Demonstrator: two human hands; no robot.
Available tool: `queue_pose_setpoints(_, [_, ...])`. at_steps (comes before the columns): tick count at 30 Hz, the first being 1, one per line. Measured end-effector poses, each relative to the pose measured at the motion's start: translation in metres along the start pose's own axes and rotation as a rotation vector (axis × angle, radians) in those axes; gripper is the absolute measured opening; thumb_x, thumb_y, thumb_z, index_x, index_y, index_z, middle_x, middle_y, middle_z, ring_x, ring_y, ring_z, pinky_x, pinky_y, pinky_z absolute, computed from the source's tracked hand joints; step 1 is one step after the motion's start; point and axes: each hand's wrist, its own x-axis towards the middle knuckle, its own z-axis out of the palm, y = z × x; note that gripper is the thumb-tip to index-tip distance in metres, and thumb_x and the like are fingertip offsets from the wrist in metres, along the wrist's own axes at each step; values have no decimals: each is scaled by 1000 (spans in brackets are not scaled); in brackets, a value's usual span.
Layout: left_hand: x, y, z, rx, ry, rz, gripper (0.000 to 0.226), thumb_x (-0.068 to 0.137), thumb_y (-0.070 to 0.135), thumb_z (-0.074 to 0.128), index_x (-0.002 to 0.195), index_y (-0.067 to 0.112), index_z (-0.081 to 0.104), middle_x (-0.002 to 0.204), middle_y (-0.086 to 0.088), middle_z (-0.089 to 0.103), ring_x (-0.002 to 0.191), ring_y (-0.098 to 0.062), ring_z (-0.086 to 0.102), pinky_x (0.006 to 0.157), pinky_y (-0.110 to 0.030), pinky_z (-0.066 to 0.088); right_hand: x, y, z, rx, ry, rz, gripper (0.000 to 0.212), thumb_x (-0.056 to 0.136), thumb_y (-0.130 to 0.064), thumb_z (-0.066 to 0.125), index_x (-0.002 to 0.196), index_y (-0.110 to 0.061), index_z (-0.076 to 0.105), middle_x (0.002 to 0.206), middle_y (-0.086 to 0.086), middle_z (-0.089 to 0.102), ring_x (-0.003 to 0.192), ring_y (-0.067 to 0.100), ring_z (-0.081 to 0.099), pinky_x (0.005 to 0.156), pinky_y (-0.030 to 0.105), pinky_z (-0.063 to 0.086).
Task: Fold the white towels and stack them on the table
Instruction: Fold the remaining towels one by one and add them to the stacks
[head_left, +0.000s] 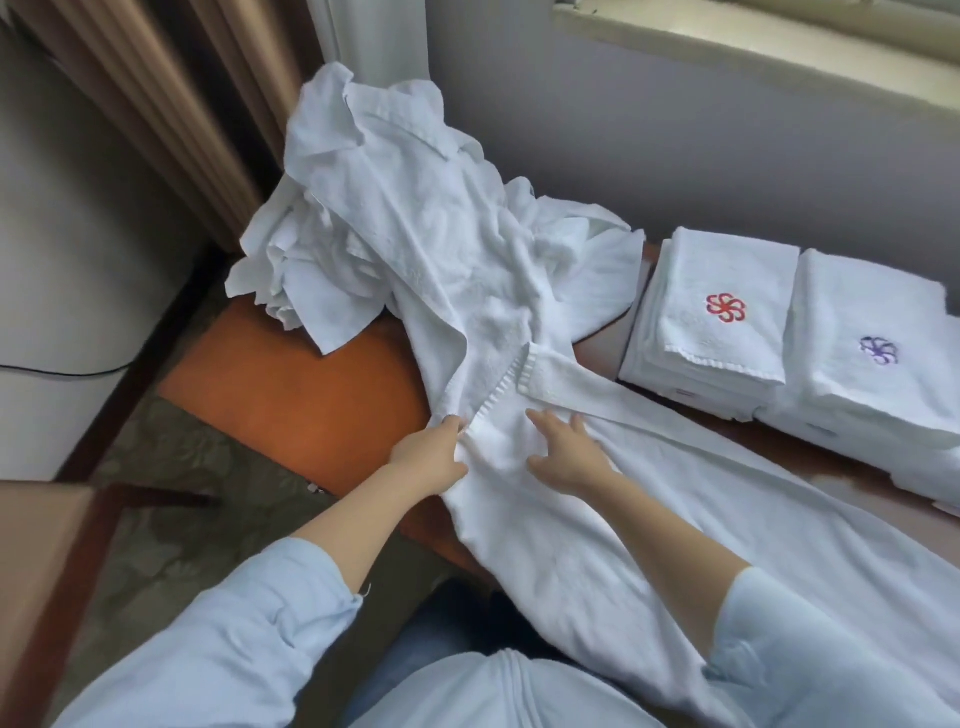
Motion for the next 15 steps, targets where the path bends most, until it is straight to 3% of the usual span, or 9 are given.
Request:
queue_pose_setpoints(3, [0, 8, -15, 208, -111, -98, 58, 88, 18, 56, 139, 16, 30, 84, 0, 62, 80, -22, 70, 59, -29, 51, 6, -4, -3, -30, -3, 1, 63, 90, -23, 52, 150, -29, 34, 159, -9, 25, 149, 26, 10, 113, 58, 27])
queue_pose_setpoints(5, [6, 18, -25, 331, -20, -68, 58, 86, 30, 61, 133, 12, 33, 89, 1, 57, 88, -23, 67, 56, -26, 40, 7, -3, -4, -2, 63, 7, 52, 89, -23, 54, 141, -27, 47, 151, -8, 37, 143, 21, 24, 109, 46, 36])
queue_pose_setpoints(8, [22, 37, -34, 261, 178, 137, 52, 82, 42, 64, 122, 16, 42, 114, -1, 55, 103, -24, 60, 71, -31, 42, 4, 6, -7, 126, 174, 44, 41, 89, -21, 56, 130, -26, 57, 138, -6, 52, 127, 15, 47, 93, 28, 43])
queue_pose_setpoints(11, [42, 61, -33, 187, 181, 407, 39, 87, 34, 63, 123, 23, 50, 123, 3, 51, 113, -20, 52, 85, -36, 45, -8, 23, -12, 261, 295, 92, 33, 90, -19, 54, 121, -27, 62, 132, -10, 57, 118, 12, 55, 80, 26, 42])
queue_pose_setpoints(15, [68, 86, -18, 313, 203, 625, 43, 90, 29, 60, 132, 26, 50, 130, 2, 45, 123, -20, 43, 95, -32, 39, -27, 55, -17, 269, 460, 177, 35, 89, -15, 55, 122, -24, 62, 131, -10, 57, 123, 13, 50, 85, 27, 43])
